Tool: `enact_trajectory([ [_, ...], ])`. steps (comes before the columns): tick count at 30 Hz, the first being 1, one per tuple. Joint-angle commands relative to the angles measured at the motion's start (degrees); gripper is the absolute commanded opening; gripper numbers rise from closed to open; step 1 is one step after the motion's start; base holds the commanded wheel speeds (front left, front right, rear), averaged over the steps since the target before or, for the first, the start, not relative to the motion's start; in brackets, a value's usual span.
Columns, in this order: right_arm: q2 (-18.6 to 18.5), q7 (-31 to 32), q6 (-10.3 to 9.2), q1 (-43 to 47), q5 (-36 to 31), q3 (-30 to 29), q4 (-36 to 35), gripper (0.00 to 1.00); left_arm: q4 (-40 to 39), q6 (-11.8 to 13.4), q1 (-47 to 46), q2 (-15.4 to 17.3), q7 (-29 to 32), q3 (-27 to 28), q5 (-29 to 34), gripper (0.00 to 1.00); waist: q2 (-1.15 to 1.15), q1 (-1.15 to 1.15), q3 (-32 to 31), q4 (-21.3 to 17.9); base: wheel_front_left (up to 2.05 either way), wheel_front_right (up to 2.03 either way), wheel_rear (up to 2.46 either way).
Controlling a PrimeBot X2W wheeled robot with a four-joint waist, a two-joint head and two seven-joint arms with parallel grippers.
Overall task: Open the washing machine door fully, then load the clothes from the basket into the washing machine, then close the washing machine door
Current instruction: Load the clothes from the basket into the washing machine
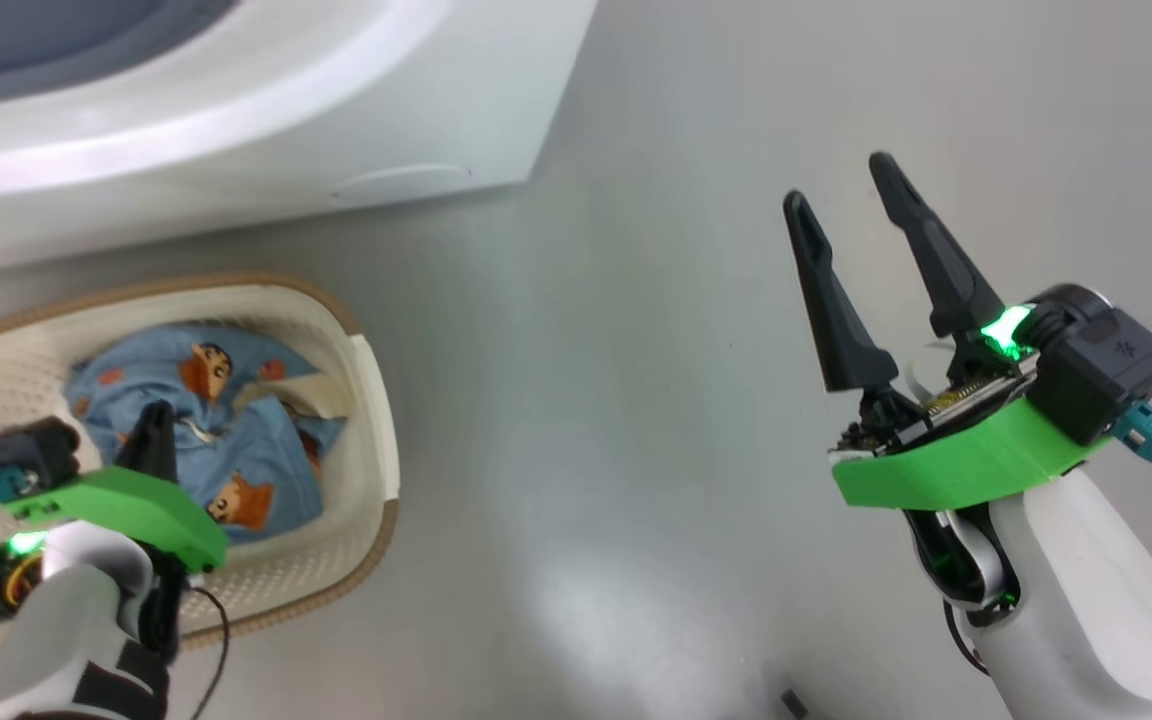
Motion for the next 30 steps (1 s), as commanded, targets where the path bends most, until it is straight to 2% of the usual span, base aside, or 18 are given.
enact_trajectory([
  [1,-0.7,-0.4,0.26,2.4,0.5,0.5,-0.9,1.00,-1.9,0.0,2.9,1.3,-0.8,0.1,-0.8,0.00,0.00,0.01,-4.4,1.9,0.00,0.00,0.00],
  [7,-1.8,-0.4,0.26,4.7,1.1,0.0,-0.1,1.00,-10.9,0.0,7.4,1.8,-1.0,-1.3,-1.7,0.00,0.00,0.01,-9.5,3.8,0.00,0.00,0.00],
  [15,-2.9,-0.4,0.26,7.7,1.8,-0.8,0.7,1.00,-21.2,0.0,13.4,1.4,-1.1,2.3,2.2,0.00,0.00,0.01,-15.2,5.3,0.00,0.00,0.00],
  [30,-4.7,-0.4,0.26,13.2,2.7,-2.1,1.2,1.00,-35.4,0.0,22.8,-1.2,-1.1,8.4,9.7,0.00,0.00,0.01,-23.0,6.4,0.00,0.00,0.00],
])
